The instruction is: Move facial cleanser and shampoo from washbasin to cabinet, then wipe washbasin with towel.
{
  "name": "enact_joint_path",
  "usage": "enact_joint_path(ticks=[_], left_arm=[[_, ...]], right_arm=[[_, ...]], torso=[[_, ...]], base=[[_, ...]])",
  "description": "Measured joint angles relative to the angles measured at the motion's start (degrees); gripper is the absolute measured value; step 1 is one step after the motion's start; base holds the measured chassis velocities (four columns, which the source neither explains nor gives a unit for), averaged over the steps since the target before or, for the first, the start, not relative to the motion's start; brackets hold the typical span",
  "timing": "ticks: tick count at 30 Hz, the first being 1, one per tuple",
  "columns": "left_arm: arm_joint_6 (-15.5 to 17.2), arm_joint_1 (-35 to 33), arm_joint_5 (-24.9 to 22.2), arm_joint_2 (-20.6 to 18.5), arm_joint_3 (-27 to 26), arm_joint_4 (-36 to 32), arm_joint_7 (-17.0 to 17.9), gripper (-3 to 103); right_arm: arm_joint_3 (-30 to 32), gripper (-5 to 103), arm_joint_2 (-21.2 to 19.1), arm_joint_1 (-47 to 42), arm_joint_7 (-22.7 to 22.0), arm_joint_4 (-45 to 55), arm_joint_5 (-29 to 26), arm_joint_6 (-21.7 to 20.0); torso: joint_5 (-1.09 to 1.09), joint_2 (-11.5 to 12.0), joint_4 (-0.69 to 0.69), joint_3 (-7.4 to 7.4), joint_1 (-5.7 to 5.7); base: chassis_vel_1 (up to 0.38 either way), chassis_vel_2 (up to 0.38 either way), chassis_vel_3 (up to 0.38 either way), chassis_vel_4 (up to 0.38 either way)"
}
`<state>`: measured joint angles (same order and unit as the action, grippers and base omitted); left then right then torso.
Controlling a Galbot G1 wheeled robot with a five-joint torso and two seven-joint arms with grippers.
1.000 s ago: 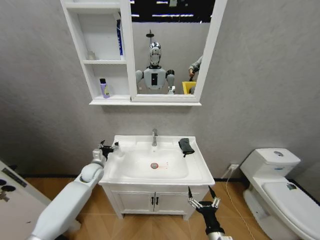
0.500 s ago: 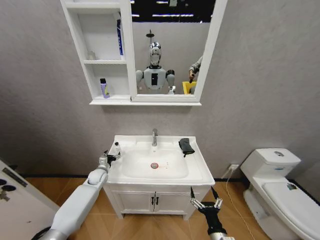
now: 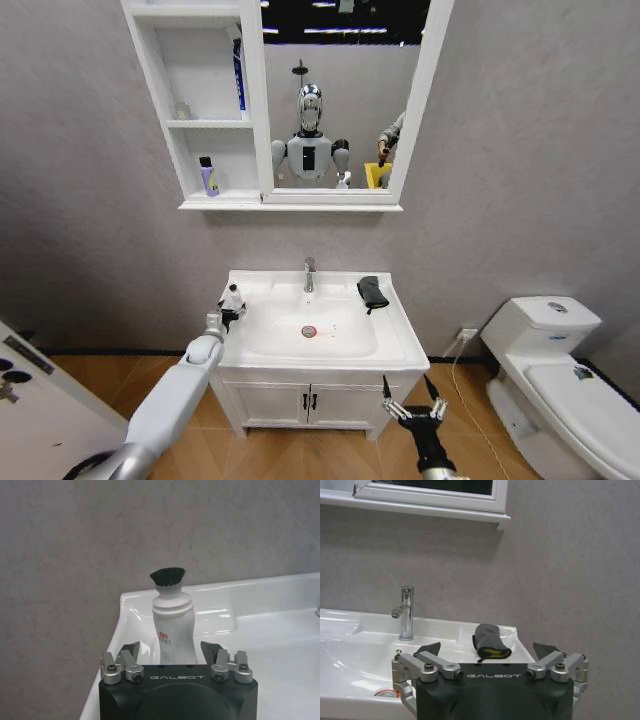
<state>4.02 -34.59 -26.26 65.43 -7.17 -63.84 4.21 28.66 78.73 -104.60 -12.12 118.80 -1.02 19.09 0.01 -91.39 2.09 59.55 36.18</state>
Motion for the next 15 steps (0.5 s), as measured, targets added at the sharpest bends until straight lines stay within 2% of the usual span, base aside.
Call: enact_joint_path(ticks=[3, 4, 6, 7, 9, 12, 15], left_arm=[[-0.05, -0.03, -0.24, 0.02, -0.01, -0.35, -0.48, 58], [-0.05, -0.03, -0.24, 0.02, -0.01, -0.35, -0.48, 58], [-0.06, -0.52, -0.22, 0.00, 0.03, -1.01, -0.47, 46], [-0.06, -0.52, -0.22, 0.00, 0.03, -1.01, -0.47, 46], [0.08, -1.11, -0.24, -0.32, 0.20, -2.18, -0.47, 36], [0.46, -1.82, -0.13, -0.96, 0.29, -3.99, -0.47, 30], [1.24, -2.86, -0.20, -1.95, 0.37, -7.18, -0.40, 29]], right_arm=[[0.02, 100, 0.03, -0.01, -0.32, 0.12, -0.02, 0.05], [0.02, 100, 0.03, -0.01, -0.32, 0.12, -0.02, 0.05], [0.16, 100, 0.09, 0.11, -0.57, 0.30, -0.20, 0.07], [0.16, 100, 0.09, 0.11, -0.57, 0.30, -0.20, 0.07], [0.33, 100, 0.08, 0.19, -0.78, 0.51, -0.46, 0.06], [0.39, 100, 0.08, 0.37, -1.10, 0.52, -0.60, 0.01], [0.28, 100, 0.17, 0.49, -1.36, 0.53, -0.64, -0.09]], torso=[[0.00, 0.00, 0.00, 0.00, 0.00], [0.00, 0.00, 0.00, 0.00, 0.00], [-0.01, 0.00, 0.00, 0.00, 0.00], [-0.01, 0.00, 0.00, 0.00, 0.00], [-0.01, 0.00, 0.00, 0.00, 0.00], [-0.01, 0.00, 0.00, 0.00, 0.00], [-0.01, 0.00, 0.00, 0.00, 0.00]], base=[[0.000, 0.000, 0.000, 0.000], [0.000, 0.000, 0.000, 0.000], [0.000, 0.000, 0.000, 0.000], [0.000, 0.000, 0.000, 0.000], [0.000, 0.000, 0.000, 0.000], [0.000, 0.000, 0.000, 0.000], [0.000, 0.000, 0.000, 0.000]])
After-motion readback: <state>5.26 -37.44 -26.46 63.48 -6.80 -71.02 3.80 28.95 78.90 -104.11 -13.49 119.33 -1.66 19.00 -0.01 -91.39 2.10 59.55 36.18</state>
